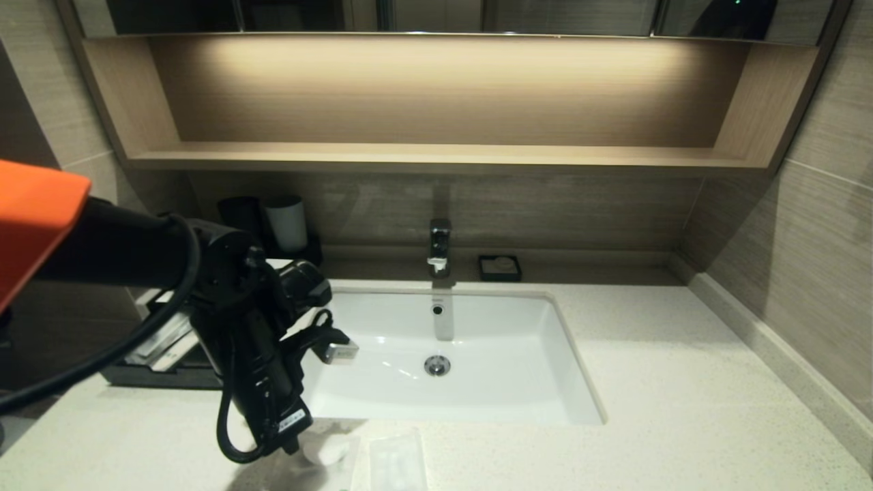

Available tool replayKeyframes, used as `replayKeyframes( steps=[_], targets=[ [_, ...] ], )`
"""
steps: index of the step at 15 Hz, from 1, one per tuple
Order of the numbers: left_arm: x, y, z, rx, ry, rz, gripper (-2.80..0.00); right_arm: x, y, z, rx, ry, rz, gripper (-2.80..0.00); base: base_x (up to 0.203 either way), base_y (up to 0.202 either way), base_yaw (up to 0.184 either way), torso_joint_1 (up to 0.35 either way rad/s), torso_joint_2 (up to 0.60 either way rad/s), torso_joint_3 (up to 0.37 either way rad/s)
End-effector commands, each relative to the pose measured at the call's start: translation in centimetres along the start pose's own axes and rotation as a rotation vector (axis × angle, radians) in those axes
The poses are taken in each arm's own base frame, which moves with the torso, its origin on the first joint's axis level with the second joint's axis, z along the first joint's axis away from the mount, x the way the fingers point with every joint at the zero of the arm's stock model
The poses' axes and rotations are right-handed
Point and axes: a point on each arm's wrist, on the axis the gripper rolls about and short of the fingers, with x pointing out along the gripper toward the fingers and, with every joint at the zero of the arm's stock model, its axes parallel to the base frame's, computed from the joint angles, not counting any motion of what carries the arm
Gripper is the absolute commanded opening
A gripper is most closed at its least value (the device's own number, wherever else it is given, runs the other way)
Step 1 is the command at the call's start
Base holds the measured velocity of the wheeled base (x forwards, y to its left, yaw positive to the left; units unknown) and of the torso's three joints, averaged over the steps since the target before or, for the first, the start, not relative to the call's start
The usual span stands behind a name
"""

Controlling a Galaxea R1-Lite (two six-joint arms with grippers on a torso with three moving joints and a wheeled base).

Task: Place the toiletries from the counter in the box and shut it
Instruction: Pick up the bathroom toiletry

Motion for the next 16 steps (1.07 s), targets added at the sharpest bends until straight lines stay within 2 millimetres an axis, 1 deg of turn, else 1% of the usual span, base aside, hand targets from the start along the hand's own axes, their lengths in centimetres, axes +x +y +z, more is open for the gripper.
replayKeyframes(
  steps=[1, 7, 11, 16],
  targets=[
    [0.0, 0.1, -0.1, 0.037, -0.007, -0.007, -2.8, 0.0, 0.0, 0.0, -0.001, 0.001, 0.0, -2.8, 0.0, 0.0, 0.0, 0.0, 0.0, 0.0],
    [-0.9, 0.4, -0.6, 0.165, -0.061, -0.032, -2.8, 0.0, 0.0, 0.0, -0.001, 0.001, 0.0, -2.8, 0.0, 0.0, 0.0, 0.0, 0.0, 0.0],
    [-0.6, 1.5, -1.4, 0.238, -0.051, -0.037, -2.8, 0.0, 0.0, 0.0, 0.0, 0.001, 0.0, -2.8, 0.0, 0.0, 0.0, 0.0, 0.0, 0.0],
    [-0.1, 1.6, -1.3, 0.279, -0.04, -0.047, -2.8, 0.0, 0.0, 0.0, -0.001, 0.001, 0.0, -2.8, 0.0, 0.0, 0.0, 0.0, 0.0, 0.0]
  ],
)
